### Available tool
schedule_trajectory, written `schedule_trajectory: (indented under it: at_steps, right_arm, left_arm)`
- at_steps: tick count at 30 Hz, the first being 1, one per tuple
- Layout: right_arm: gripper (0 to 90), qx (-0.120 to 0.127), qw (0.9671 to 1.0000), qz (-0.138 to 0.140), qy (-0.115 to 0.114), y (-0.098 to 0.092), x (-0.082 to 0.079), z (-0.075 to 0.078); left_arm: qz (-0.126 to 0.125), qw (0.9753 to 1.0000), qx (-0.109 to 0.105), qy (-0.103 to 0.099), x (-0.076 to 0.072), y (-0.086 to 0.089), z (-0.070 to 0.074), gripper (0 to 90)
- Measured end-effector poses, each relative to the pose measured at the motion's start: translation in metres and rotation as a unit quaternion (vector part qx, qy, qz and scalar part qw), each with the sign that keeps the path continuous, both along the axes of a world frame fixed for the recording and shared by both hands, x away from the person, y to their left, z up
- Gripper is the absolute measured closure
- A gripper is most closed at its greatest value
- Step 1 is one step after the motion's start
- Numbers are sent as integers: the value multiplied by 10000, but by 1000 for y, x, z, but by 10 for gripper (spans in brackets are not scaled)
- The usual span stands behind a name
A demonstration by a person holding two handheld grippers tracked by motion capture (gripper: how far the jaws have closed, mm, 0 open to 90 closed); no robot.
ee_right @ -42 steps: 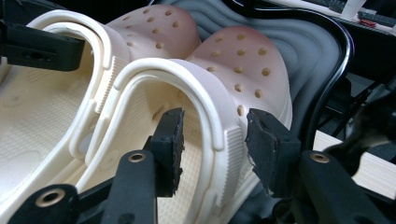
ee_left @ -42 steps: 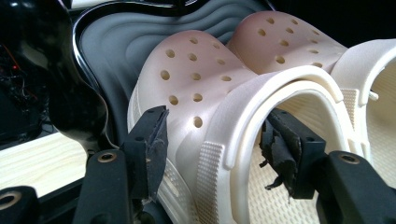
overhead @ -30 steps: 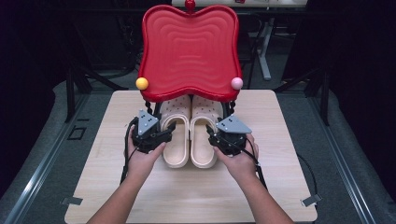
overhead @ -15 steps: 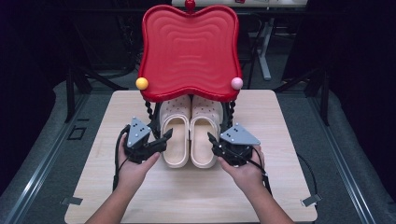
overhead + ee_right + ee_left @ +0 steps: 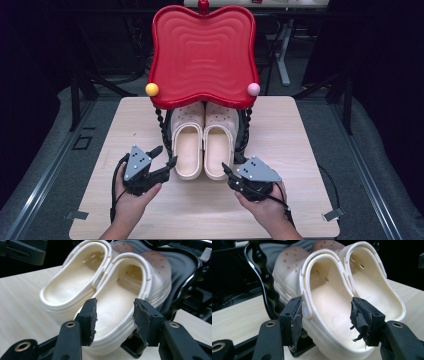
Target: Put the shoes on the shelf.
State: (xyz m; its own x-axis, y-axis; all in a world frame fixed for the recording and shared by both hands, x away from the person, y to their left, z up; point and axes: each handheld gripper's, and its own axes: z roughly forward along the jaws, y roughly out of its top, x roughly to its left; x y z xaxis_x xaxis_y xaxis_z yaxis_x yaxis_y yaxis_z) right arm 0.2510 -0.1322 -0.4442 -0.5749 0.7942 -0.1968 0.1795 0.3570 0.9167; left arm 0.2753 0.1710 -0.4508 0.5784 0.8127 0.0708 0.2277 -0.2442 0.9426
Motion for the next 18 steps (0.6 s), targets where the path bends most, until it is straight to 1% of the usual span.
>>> schedule_trajectory:
  at_steps: [2, 3, 4, 6, 7, 10, 14, 17, 18]
  right_arm:
    - [543, -104, 9999, 21, -5, -1, -5, -4]
    - [558, -153, 9999, 26, -10, 0, -6, -7]
    - [563, -221, 9998, 18, -3, 0, -7, -9]
    - [570, -247, 9997, 40, -5, -1, -8, -11]
    - [577, -256, 9997, 47, -11, -1, -10, -14]
    - [588, -307, 9995, 123, -2, -4, -14, -20]
    - [572, -214, 9994, 284, -40, -8, -18, -27]
    - [540, -156, 9993, 336, 12, -12, -20, -32]
    - [511, -131, 9992, 384, 67, -13, -22, -36]
  left_arm:
    - [17, 10000, -5, 60, -3, 2, -3, 430]
    - [-17, 9999, 18, 110, -4, 3, -7, 430]
    - [-17, 9999, 18, 110, -4, 3, -7, 430]
    - [-37, 9999, 101, 133, -7, 4, -12, 430]
    - [-38, 9999, 84, 145, -8, 4, -14, 430]
    - [5, 9996, 218, 179, -13, 7, -21, 431]
    - [-39, 9993, 203, 298, -19, 10, -30, 435]
    - [-111, 9991, 251, 311, -24, 11, -36, 423]
    - [-126, 9991, 240, 332, -26, 10, -38, 411]
